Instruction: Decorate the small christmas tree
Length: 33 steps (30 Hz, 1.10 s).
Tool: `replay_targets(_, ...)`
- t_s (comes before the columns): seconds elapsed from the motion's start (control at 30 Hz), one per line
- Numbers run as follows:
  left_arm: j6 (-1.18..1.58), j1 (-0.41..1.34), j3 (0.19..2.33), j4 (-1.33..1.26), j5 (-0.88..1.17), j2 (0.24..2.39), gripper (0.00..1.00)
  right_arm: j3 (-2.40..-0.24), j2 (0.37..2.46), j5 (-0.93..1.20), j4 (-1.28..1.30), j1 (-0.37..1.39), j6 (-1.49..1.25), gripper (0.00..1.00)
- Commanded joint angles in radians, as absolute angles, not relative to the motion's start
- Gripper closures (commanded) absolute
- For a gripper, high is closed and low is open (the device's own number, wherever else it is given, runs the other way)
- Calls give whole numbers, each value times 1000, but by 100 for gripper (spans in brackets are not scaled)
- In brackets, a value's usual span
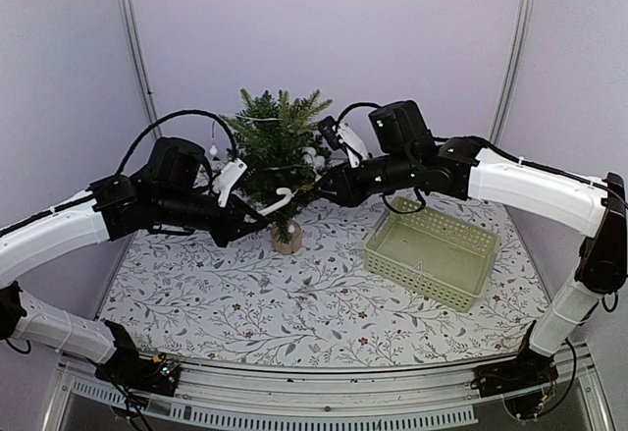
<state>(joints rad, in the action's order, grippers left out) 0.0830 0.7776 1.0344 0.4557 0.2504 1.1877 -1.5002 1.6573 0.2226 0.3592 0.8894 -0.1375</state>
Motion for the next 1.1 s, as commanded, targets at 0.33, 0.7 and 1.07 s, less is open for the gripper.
replay_targets(0.33,51,795,1003,432,269,1139,56,-1480,1573,181,371,885,-138,42)
replay_targets(0.7,130,770,891,345,305,971,31,-1376,1445,166,434,833,-222,33)
replay_targets(1.07,298,716,810,228,260,941,30,-1184,1356,233,704,476,-298,37)
